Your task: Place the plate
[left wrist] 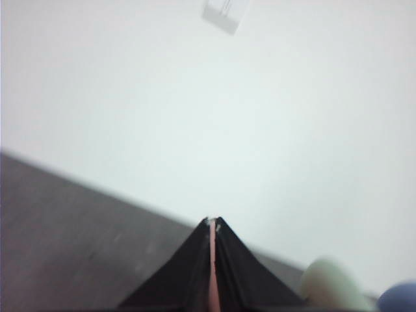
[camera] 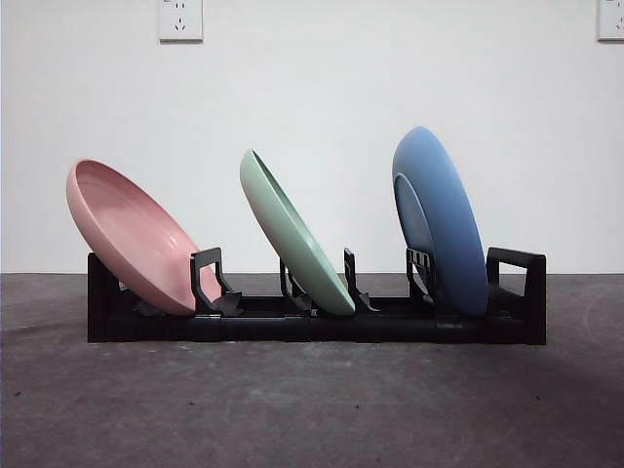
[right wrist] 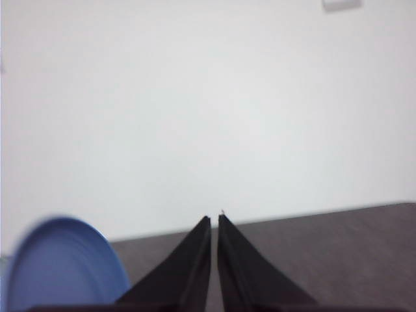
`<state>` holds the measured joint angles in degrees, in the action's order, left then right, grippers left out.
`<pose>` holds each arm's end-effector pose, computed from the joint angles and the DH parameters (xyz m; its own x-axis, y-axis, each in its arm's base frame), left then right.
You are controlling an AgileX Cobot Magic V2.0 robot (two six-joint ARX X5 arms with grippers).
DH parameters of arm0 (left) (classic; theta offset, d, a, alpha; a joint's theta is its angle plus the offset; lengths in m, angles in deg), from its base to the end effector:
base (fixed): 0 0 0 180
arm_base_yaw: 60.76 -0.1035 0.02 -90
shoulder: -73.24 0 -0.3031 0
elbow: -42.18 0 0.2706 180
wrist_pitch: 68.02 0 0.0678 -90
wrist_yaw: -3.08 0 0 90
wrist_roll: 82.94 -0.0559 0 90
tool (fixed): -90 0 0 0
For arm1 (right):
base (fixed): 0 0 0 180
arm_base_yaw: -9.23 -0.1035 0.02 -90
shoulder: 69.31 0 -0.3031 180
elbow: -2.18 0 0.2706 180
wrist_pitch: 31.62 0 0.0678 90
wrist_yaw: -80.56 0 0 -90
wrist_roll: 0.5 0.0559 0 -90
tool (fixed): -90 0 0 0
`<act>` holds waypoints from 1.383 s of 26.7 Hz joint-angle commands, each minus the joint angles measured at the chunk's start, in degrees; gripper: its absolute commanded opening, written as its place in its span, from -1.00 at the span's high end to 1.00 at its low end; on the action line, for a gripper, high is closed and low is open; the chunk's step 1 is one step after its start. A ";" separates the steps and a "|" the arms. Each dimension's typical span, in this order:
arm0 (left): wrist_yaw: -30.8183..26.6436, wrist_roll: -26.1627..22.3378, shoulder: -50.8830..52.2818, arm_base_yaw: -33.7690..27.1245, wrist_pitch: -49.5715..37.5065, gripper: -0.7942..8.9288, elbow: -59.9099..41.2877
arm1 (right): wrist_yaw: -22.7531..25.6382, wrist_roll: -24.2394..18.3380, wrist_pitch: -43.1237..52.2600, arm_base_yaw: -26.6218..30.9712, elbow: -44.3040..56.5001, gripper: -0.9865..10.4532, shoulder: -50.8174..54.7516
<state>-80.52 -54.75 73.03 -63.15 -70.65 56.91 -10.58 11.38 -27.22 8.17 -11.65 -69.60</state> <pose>0.0969 -0.0022 0.2088 0.9534 -0.0718 0.2930 0.1964 0.8849 -0.4224 0.0976 0.0029 0.2065 0.9507 0.0375 0.3080 -0.1000 0.9767 0.1899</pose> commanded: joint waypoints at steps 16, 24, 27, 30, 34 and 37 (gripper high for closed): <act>9.35 -7.37 -23.32 -0.11 42.51 0.82 40.57 | -18.18 6.56 -40.74 0.07 -39.01 0.80 -21.97; 9.38 -14.29 -39.06 -0.11 68.11 0.82 58.07 | -27.71 6.56 -62.95 0.00 -52.83 0.80 -37.03; 9.38 -16.28 -44.26 -0.11 77.44 0.82 63.49 | -28.96 3.89 -70.53 -0.33 -56.43 0.80 -42.25; 9.38 -18.88 -48.85 -0.11 85.37 0.81 67.25 | -28.83 0.02 -74.69 -1.18 -58.55 0.80 -46.47; 9.38 -20.02 -52.83 -0.11 87.30 -0.02 68.15 | -28.26 -5.14 -74.23 -2.97 -58.97 0.37 -50.56; 9.38 -19.98 -53.00 -0.11 86.01 -0.06 68.15 | -26.86 -5.27 -74.05 -3.76 -58.97 0.08 -51.78</act>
<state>-71.52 -74.01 20.33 -63.15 15.82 123.79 -37.69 7.36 -101.93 4.69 -69.33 -121.01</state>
